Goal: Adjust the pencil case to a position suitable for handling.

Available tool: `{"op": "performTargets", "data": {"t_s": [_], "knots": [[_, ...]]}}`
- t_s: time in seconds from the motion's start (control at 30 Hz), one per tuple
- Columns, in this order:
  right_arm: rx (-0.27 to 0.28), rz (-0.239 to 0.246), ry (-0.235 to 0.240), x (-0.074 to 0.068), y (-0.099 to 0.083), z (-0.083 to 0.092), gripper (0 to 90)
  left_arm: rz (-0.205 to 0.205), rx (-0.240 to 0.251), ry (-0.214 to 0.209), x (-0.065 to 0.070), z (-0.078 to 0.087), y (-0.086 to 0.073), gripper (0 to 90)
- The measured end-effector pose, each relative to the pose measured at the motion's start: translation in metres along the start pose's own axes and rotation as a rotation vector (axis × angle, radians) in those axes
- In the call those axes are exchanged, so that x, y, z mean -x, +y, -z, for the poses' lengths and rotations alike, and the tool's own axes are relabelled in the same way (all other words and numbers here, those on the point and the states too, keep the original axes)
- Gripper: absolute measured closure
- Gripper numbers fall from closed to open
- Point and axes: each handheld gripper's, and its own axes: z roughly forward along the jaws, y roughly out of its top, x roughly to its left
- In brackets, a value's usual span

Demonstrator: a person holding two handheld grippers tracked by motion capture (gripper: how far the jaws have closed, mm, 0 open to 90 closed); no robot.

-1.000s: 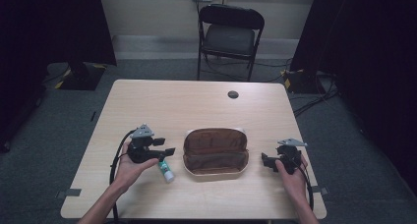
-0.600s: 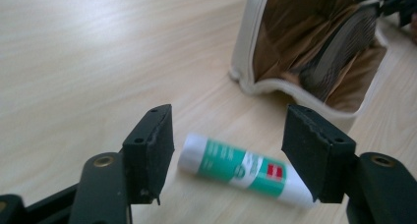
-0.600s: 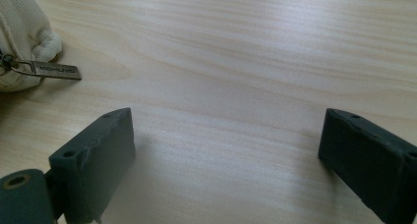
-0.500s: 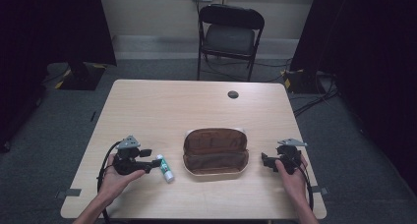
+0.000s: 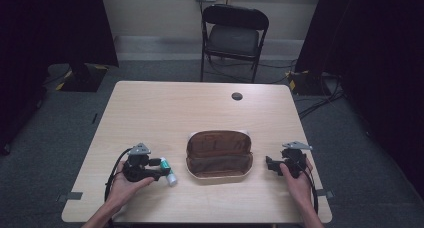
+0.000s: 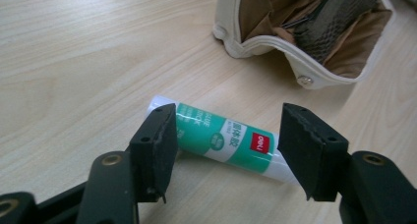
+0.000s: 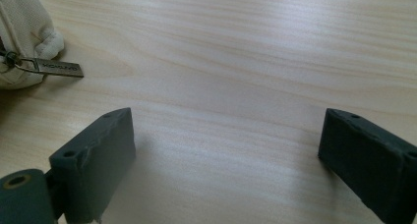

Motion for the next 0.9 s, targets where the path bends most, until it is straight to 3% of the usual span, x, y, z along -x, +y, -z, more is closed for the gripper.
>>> {"op": "performTargets", "data": {"t_s": [0.33, 0.43, 0.57, 0.7, 0.77, 0.9], "knots": [[0.000, 0.001, 0.001, 0.000, 0.000, 0.000, 6.1, 0.021, -0.018, 0.035, 0.000, -0.011, 0.002, 29.7], [0.000, 0.001, 0.001, 0.000, 0.000, 0.000, 6.1, 0.047, -0.014, 0.041, 0.000, -0.014, 0.004, 27.5], [0.000, 0.001, 0.001, 0.000, 0.000, 0.000, 6.0, 0.031, -0.021, 0.040, 0.003, -0.019, 0.006, 28.1], [0.000, 0.001, 0.001, 0.000, 0.000, 0.000, 6.1, -0.019, -0.068, 0.046, 0.006, -0.025, 0.005, 29.0], [0.000, 0.001, 0.001, 0.000, 0.000, 0.000, 6.0, -0.028, -0.069, 0.030, 0.007, -0.025, 0.005, 34.0], [0.000, 0.001, 0.001, 0.000, 0.000, 0.000, 6.1, -0.030, -0.064, 0.043, 0.005, -0.022, 0.005, 46.1]]}}
